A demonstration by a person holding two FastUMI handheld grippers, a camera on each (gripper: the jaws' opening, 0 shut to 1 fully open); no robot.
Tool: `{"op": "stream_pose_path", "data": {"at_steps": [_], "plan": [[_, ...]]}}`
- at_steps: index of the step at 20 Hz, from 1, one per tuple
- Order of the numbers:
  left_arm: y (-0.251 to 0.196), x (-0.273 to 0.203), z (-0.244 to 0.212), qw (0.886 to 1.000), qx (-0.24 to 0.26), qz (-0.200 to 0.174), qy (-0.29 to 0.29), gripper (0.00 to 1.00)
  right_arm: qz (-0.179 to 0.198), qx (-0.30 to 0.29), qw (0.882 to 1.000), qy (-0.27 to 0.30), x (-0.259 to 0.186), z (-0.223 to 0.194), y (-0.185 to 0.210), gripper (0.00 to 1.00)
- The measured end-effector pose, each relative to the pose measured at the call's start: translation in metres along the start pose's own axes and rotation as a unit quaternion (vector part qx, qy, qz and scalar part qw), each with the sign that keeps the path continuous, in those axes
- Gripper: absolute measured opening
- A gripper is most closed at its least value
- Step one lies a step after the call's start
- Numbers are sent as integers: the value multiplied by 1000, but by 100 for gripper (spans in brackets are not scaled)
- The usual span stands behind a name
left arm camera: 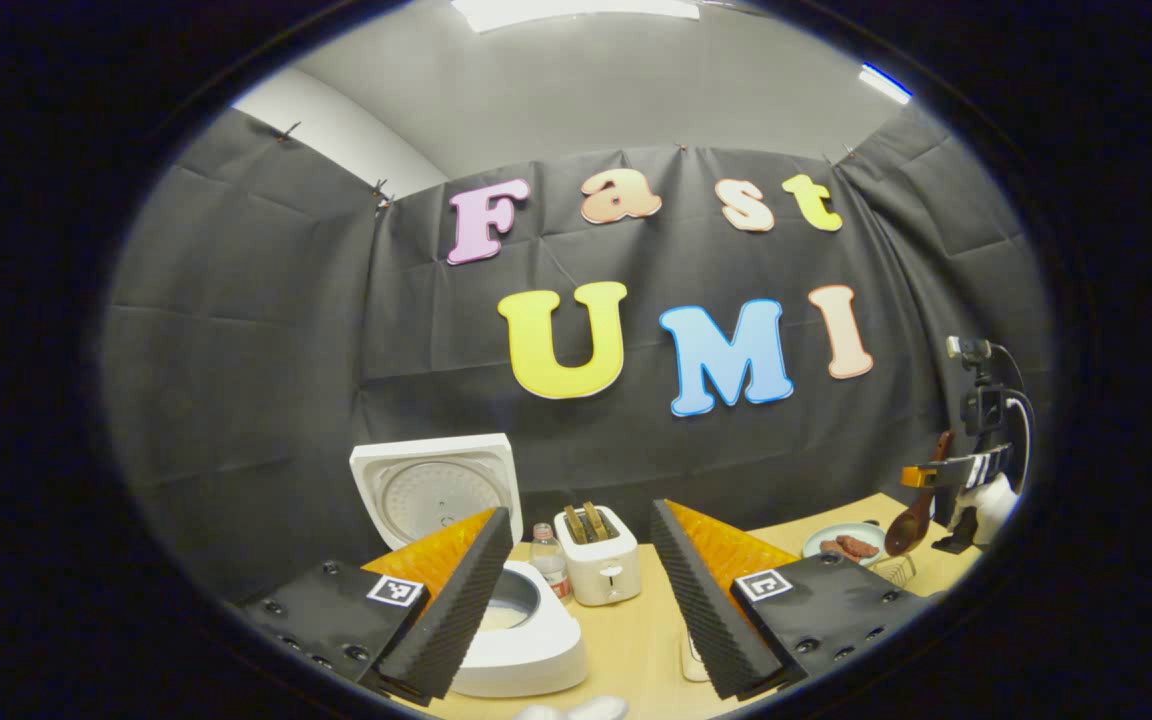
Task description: Close the left gripper, press the button to open the rice cooker; take a wooden spoon from the chopstick holder with the right hand, scoop a spoonful of rice and pour it into the rice cooker, then put the wooden spoon back into the chopstick holder.
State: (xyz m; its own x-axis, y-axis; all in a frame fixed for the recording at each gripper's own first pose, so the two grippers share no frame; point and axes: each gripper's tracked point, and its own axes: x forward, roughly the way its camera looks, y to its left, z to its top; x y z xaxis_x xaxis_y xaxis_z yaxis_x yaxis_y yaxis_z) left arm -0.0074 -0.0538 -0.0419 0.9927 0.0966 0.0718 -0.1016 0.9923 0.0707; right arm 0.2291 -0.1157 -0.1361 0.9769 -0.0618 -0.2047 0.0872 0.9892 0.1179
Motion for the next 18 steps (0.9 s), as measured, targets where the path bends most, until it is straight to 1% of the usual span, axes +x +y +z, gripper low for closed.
{"op": "stream_pose_path", "data": {"at_steps": [3,4,7,10,12,14,15,18], "plan": [[19,-2,-1,1000,-10,8,-5,99,23,-62,997,-28,-15,32,49,14],[26,-3,0,1000,-8,12,-8,99,33,-81,996,-33,-21,38,68,19],[42,-9,-1,1000,-7,17,-8,99,73,-103,991,-33,-32,41,124,19],[56,-15,-5,1000,-10,24,-7,99,98,-148,984,-34,-43,22,169,19],[63,-19,-7,999,-13,29,-7,99,108,-204,973,-31,-45,2,192,19],[70,-22,-13,999,-10,33,-5,99,124,-238,963,-24,-43,-23,213,19],[72,-23,-15,999,-7,34,-3,97,127,-249,960,-16,-40,-36,220,19],[78,-24,-19,999,-4,35,0,99,123,-301,946,-3,-29,-70,225,19]]}}
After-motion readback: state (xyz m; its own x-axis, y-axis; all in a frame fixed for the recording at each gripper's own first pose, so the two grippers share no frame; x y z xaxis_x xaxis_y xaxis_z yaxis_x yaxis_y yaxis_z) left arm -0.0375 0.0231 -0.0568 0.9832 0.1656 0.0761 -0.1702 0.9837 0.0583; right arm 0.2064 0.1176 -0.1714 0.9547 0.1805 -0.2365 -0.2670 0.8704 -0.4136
